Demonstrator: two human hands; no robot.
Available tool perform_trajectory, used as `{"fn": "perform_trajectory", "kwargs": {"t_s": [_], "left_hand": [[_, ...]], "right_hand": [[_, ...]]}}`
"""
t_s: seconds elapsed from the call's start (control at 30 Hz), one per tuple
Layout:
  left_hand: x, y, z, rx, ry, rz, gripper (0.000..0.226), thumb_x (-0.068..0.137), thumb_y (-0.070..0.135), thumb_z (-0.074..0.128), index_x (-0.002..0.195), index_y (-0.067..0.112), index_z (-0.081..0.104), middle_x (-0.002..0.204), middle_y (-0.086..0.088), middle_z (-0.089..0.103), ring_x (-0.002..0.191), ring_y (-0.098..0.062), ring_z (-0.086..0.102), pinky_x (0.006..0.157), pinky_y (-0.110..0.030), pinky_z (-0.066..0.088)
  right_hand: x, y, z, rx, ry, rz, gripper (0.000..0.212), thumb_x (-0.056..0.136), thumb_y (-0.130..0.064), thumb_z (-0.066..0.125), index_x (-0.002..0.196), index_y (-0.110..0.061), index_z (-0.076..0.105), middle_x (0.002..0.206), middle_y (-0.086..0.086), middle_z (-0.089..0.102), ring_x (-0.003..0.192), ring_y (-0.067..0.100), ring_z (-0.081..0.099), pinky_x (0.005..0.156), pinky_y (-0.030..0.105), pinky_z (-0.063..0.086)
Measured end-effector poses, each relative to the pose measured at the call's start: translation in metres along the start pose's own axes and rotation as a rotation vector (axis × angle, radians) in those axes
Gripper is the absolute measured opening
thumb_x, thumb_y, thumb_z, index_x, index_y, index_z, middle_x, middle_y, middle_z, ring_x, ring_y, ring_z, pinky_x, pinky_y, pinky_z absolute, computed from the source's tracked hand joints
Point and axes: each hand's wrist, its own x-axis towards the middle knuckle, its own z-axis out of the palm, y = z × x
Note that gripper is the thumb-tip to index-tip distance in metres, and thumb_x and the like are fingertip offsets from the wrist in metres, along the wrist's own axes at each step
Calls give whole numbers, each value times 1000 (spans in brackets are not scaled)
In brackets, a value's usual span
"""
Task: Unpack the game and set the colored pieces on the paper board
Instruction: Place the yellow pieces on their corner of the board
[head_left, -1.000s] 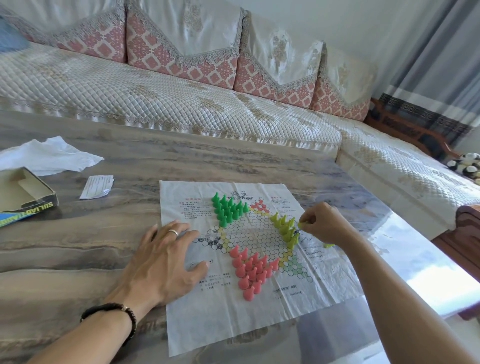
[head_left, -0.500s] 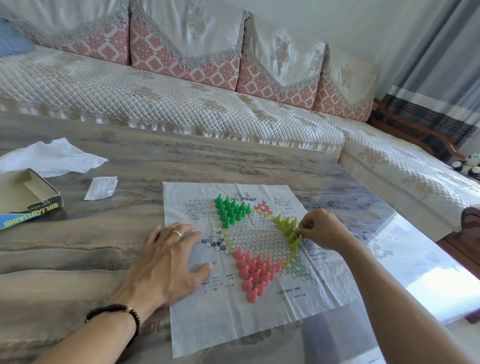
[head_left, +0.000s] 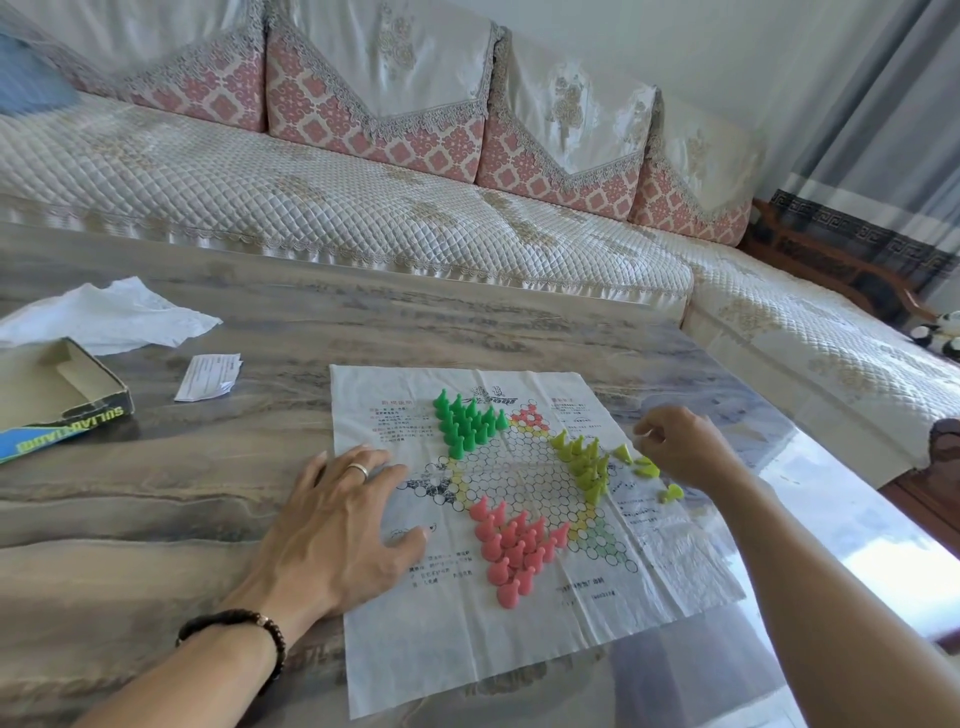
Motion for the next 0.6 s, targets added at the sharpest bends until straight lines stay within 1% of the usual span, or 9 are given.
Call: {"fn": "perform_trajectory", "kwargs": {"t_s": [0.1, 0.17, 0.2, 0.27, 0.37, 0.47, 0.53, 0.6], "left_hand": [[0, 0, 1, 5, 2, 0, 77, 77, 68, 33, 145, 31, 33, 154, 9, 28, 144, -7, 13, 119, -35, 4], [0, -1, 1, 9, 4, 0, 77, 77, 68, 33, 145, 30, 33, 154, 8, 28, 144, -7, 13, 119, -35, 4], [0, -1, 1, 10, 5, -1, 77, 77, 68, 33, 144, 30, 34, 154, 8, 28, 144, -7, 13, 119, -35, 5], [0, -1, 1, 12, 2, 0, 77, 77, 68, 33, 144, 31, 33, 154, 8, 27, 144, -8, 12, 119, -36, 5], [0, -1, 2, 16, 0, 2, 76, 77, 68, 33, 145, 32, 32, 154, 8, 27, 144, -7, 11, 119, -36, 4], [0, -1, 2, 15, 1, 5, 77, 77, 69, 31, 144, 31, 32, 154, 8, 27, 144, -8, 11, 119, -35, 3], [1, -1, 2, 24, -6, 8, 78, 77, 69, 31, 145, 31, 32, 154, 8, 26, 145, -8, 9, 119, -35, 3], [2, -2, 3, 25, -7, 7, 78, 77, 69, 33, 145, 30, 33, 154, 7, 26, 146, -9, 7, 119, -37, 5]], "right_hand": [[2, -5, 12, -46, -22, -26, 19, 87, -24, 65, 105, -21, 69, 92, -4, 69, 86, 17, 65, 84, 44, 54], [3, -8, 21, -127, -23, -71, 16, 88, -26, 65, 103, -24, 70, 95, -6, 70, 89, 16, 64, 87, 45, 52], [4, -11, 23, -161, -17, -83, 12, 90, -24, 63, 99, -25, 71, 96, -6, 70, 90, 17, 63, 89, 45, 50], [6, -14, 25, -193, 2, -81, 14, 91, -18, 60, 92, -26, 71, 97, -5, 70, 91, 18, 62, 93, 45, 44], [8, -14, 24, -137, 58, -48, 17, 93, -14, 57, 95, -26, 69, 96, -2, 70, 94, 20, 60, 94, 46, 42], [4, -17, 15, 39, 131, -34, 16, 93, -14, 53, 93, -23, 67, 93, 1, 72, 85, 23, 64, 84, 46, 51], [-3, -20, 6, 141, 159, -27, 15, 92, -13, 52, 92, -20, 65, 91, 2, 70, 79, 23, 63, 73, 38, 54], [-11, -23, 1, 240, 193, -19, 11, 91, -11, 54, 95, -16, 63, 85, 0, 67, 74, 20, 61, 66, 31, 50]]}}
